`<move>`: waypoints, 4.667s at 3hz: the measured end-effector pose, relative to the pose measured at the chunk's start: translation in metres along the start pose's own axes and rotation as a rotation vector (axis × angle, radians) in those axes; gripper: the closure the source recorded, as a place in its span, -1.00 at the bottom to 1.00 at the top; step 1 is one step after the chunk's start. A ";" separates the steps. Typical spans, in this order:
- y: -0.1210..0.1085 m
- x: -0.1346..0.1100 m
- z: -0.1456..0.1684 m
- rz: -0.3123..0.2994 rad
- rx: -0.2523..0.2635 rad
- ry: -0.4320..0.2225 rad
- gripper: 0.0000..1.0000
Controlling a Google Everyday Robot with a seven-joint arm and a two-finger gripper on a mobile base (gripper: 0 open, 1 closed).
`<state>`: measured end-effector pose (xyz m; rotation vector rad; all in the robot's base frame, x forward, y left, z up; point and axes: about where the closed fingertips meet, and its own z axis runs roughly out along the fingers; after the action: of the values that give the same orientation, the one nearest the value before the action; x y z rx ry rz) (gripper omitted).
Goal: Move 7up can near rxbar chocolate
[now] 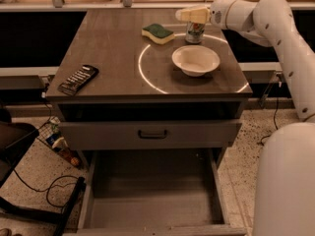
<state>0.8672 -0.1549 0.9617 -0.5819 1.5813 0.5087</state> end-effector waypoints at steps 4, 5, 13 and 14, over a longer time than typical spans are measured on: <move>-0.011 0.059 0.041 0.100 -0.005 0.000 -0.65; -0.008 0.059 0.044 0.102 -0.012 0.001 -0.03; 0.076 -0.077 -0.017 0.022 -0.090 -0.013 1.00; 0.123 -0.075 -0.029 0.001 -0.125 -0.018 1.00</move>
Offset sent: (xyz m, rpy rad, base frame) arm 0.0362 -0.0034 -0.0462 0.0394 0.0538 -0.0205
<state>0.7704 -0.0731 1.0372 -0.6697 1.5408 0.6156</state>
